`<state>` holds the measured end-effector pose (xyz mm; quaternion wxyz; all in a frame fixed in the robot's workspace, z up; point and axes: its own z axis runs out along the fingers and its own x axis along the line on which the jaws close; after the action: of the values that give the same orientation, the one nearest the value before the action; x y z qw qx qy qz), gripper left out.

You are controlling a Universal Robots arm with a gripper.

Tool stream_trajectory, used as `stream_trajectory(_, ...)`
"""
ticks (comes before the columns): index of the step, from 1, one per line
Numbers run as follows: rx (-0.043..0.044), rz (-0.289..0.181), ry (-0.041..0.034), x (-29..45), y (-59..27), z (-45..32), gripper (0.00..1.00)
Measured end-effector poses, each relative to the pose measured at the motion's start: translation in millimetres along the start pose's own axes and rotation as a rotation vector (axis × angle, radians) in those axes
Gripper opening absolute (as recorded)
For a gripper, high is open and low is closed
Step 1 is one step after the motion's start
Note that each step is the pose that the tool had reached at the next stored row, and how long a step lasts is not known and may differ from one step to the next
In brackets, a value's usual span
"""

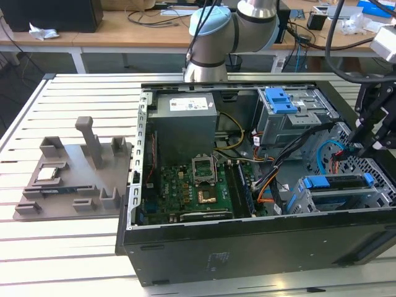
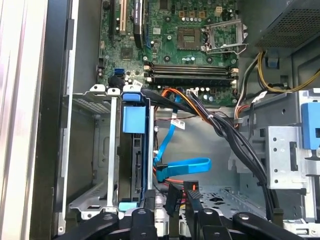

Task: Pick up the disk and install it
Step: 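Insert the first disk wire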

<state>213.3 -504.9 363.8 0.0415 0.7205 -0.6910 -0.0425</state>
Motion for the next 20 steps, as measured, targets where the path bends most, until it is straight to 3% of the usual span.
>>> stream_trajectory(3, -0.0001, 0.0, 0.0015, 0.0, -0.4, 5.2, 0.37)
stream_trajectory(11, -0.0001, 0.0, 0.0021, 0.0, -0.4, 5.3, 0.36)
stream_trajectory(15, -0.0001, 0.0, 0.0022, 0.0, -0.4, 5.3, 0.17)
stream_trajectory(16, -0.0001, 0.0, 0.0023, 0.0, -0.4, 5.3, 0.17)
stream_trajectory(17, -0.0001, 0.0, 0.0022, 1.9, -0.4, 5.4, 0.17)
stream_trajectory(18, 0.0004, 0.0, 0.0024, 15.2, 2.8, 5.8, 0.17)
stream_trajectory(19, 0.0005, 0.0, 0.0021, 21.2, 8.8, 8.1, 0.17)
stream_trajectory(20, 0.0006, 0.0, 0.0025, 22.7, 12.4, 11.9, 0.17)
